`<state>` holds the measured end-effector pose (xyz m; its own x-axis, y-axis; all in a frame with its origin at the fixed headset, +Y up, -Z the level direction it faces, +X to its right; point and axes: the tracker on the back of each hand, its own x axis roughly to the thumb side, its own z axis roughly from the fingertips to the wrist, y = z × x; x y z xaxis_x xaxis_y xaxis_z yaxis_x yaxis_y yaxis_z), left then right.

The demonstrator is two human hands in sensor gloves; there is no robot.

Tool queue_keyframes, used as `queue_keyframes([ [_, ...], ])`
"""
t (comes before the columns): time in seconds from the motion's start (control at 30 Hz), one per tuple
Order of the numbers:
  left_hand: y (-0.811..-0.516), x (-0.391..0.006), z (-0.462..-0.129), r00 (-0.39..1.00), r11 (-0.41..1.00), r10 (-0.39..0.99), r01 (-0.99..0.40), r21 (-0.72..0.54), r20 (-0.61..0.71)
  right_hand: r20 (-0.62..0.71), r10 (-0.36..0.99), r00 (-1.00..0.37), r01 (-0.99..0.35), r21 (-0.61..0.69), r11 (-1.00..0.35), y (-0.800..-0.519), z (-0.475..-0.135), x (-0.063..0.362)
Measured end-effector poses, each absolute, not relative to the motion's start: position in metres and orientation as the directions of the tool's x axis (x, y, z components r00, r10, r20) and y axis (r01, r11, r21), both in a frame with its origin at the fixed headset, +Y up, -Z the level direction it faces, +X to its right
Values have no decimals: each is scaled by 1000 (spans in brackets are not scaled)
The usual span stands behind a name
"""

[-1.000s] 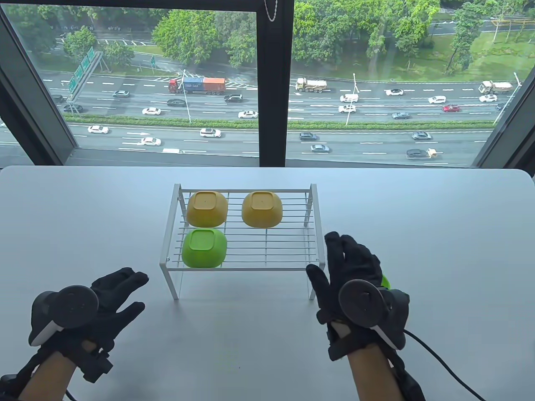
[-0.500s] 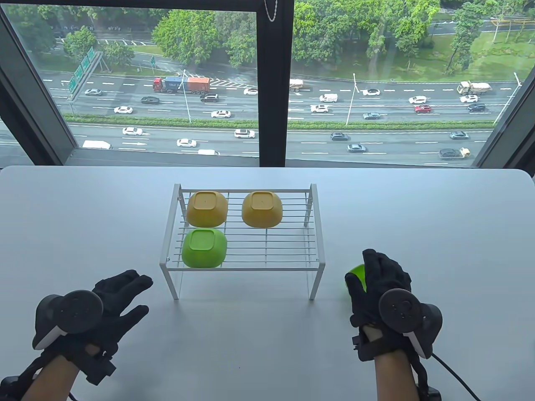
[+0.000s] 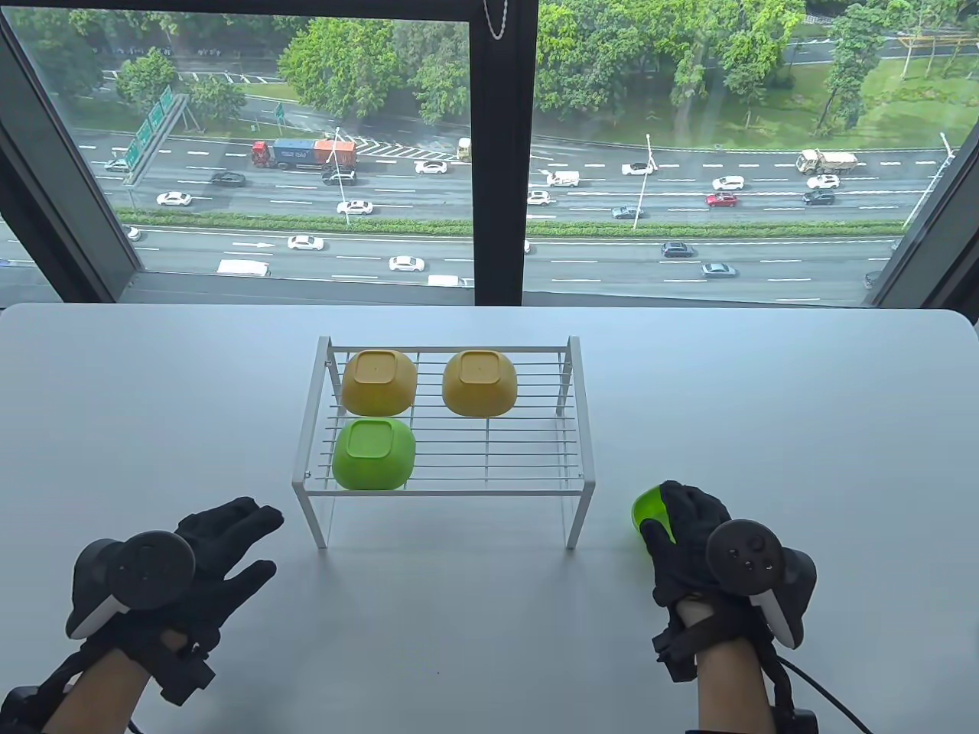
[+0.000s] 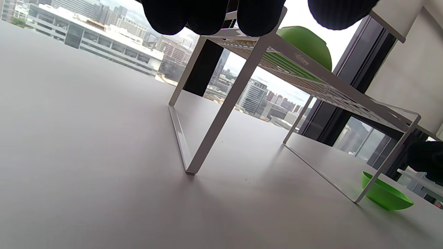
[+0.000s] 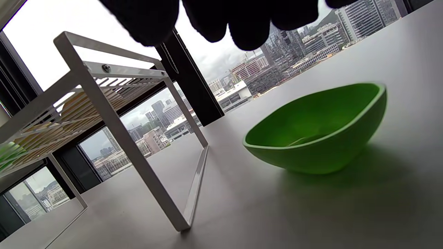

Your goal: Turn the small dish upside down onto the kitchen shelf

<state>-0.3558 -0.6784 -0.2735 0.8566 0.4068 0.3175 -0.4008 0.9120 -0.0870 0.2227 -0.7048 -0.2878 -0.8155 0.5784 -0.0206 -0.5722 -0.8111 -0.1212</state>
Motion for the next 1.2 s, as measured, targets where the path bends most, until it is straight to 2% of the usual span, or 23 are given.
queue_keyframes([
  [0.37, -678, -354, -274, 857, 911, 410, -400, -100, 310, -102, 415, -904, -415, -23, -909, -732, -301, 217],
  [0.93, -679, -353, -274, 854, 909, 417, -400, -121, 310, -112, 160, -981, -178, 180, -967, -763, -314, 194],
  [1.2, -677, -354, -274, 853, 907, 420, -406, -111, 310, -104, 145, -984, -158, 133, -978, -760, -315, 192],
])
